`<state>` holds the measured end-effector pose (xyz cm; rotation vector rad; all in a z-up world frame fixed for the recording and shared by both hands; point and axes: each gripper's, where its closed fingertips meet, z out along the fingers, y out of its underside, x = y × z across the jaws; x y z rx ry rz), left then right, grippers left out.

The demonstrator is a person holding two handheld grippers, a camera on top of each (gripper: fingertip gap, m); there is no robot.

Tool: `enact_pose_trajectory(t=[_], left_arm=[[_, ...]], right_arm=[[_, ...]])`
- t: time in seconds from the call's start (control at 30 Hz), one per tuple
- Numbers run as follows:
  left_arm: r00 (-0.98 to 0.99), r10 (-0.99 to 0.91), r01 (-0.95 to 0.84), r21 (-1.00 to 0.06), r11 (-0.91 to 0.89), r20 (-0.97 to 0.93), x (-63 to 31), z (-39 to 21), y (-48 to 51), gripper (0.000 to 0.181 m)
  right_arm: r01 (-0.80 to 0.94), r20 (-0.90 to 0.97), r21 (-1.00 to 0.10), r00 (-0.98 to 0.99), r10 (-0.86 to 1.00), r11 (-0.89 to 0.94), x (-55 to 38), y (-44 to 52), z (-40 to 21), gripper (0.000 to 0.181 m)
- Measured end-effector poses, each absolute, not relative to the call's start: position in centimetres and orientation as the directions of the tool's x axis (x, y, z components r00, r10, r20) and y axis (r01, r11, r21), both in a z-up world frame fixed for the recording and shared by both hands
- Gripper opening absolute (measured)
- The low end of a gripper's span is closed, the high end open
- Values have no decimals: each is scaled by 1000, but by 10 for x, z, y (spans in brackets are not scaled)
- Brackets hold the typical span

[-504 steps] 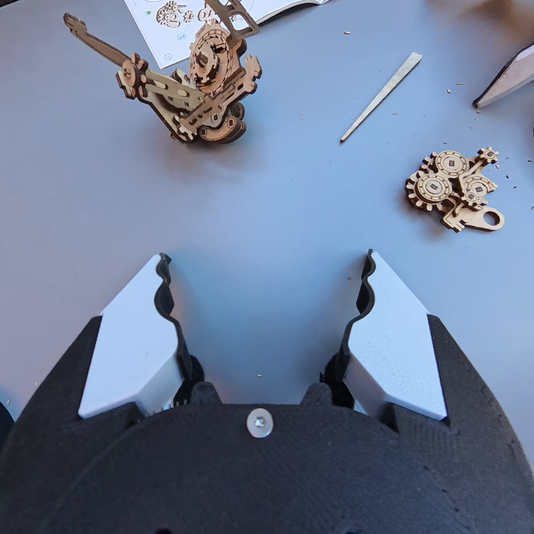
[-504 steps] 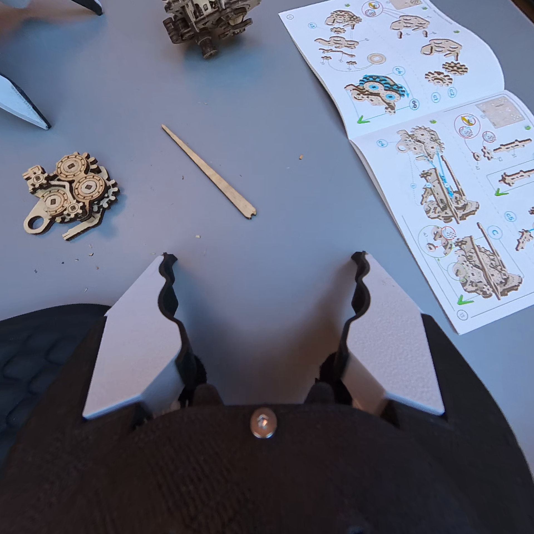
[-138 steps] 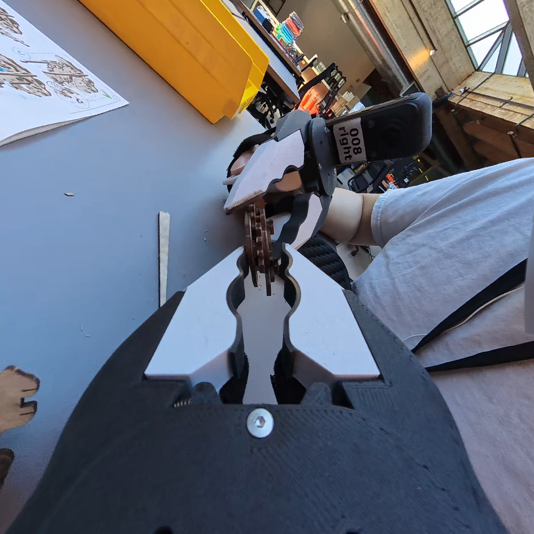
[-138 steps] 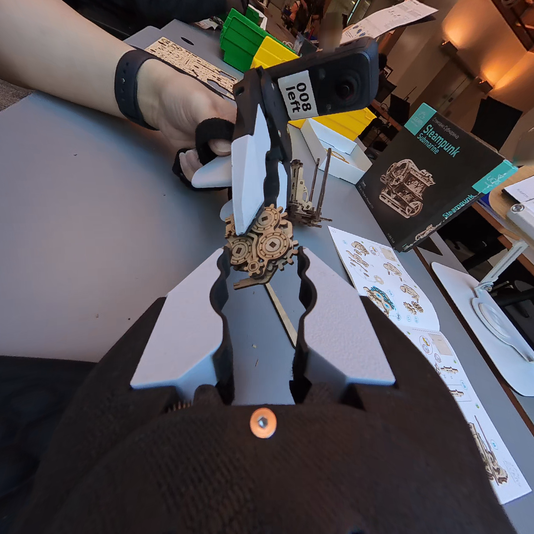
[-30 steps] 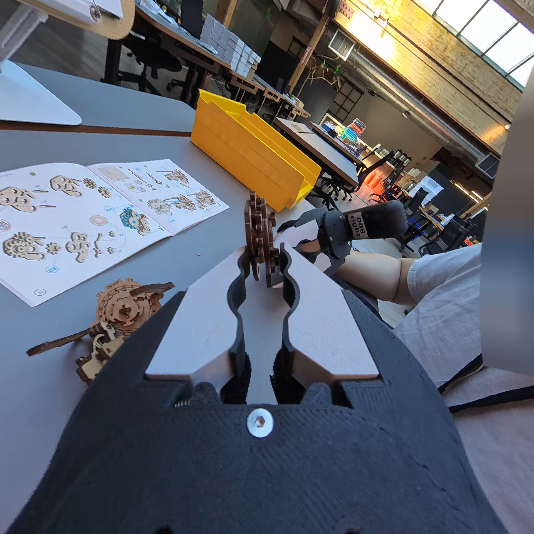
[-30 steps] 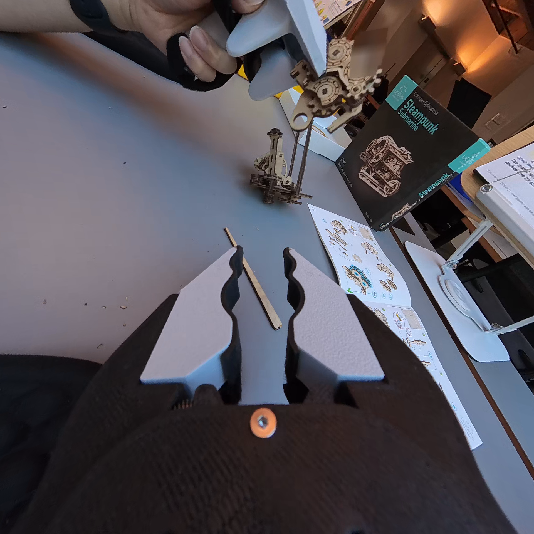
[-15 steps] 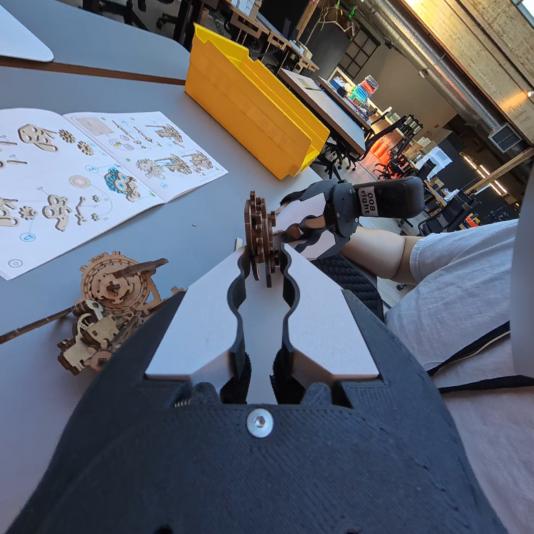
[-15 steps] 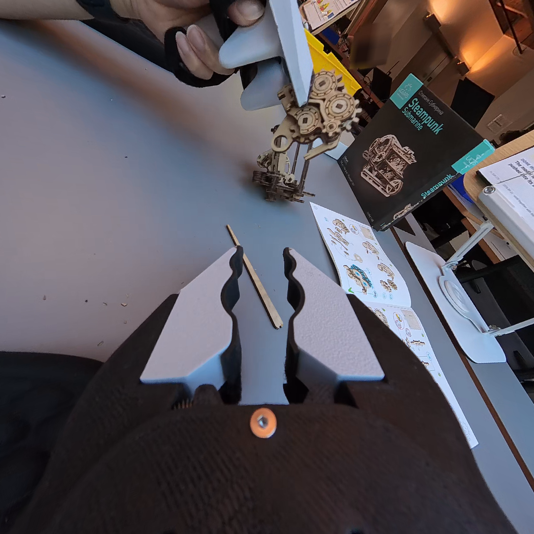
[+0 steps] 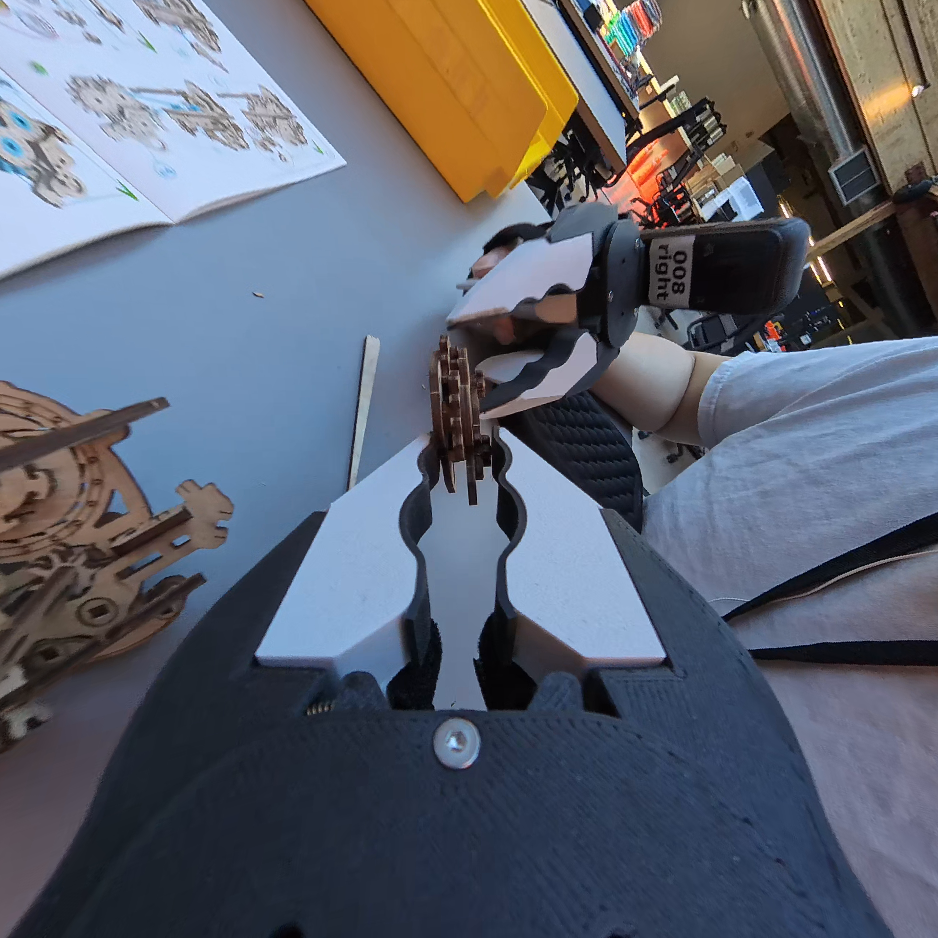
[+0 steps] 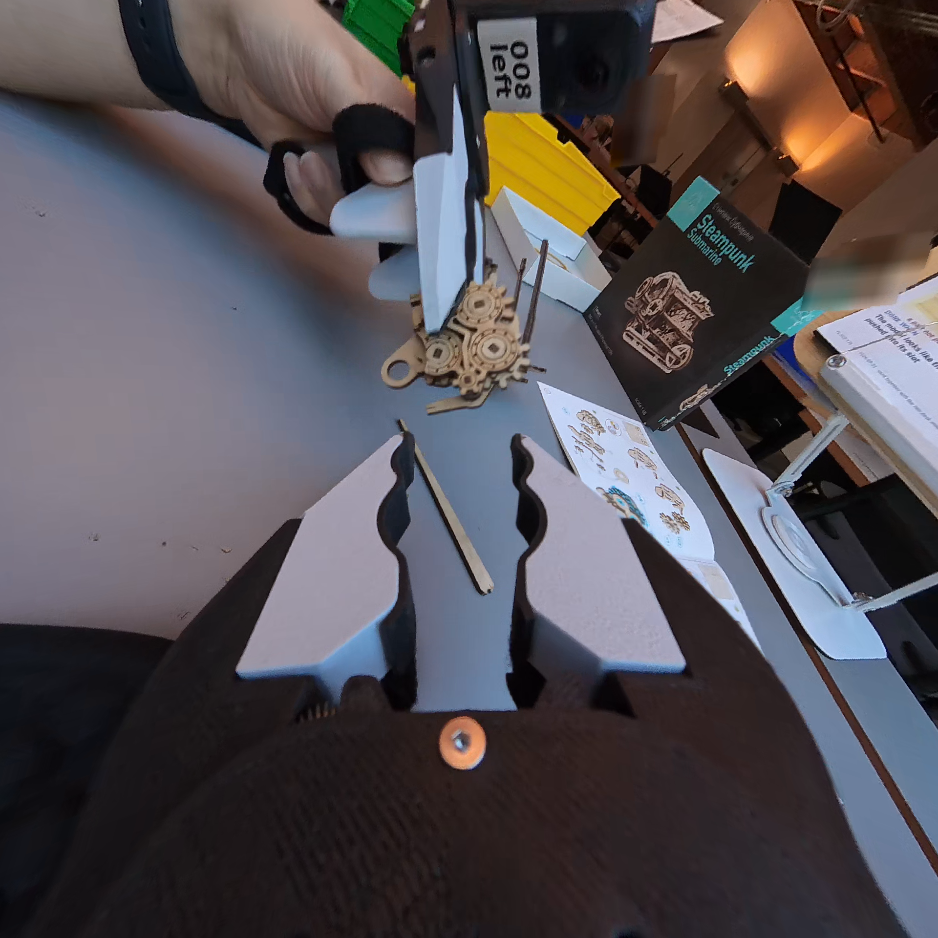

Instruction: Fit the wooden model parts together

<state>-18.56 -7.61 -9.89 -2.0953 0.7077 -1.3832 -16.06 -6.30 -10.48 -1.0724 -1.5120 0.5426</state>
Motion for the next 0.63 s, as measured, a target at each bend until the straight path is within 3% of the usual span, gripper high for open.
enact_pose_trajectory(t=[0.37,0.63], left_arm=[[261,-610,-188,-580,-793,748,-161,-117,-92,18],[251,-592,-170,-567,-806,766,-159,-117,-90,18]], right_arm=[[328,543,-794,3,840,512,-166,-75,-110,53],[340,508,-805,-28,861,486,-168,-79,-115,52]])
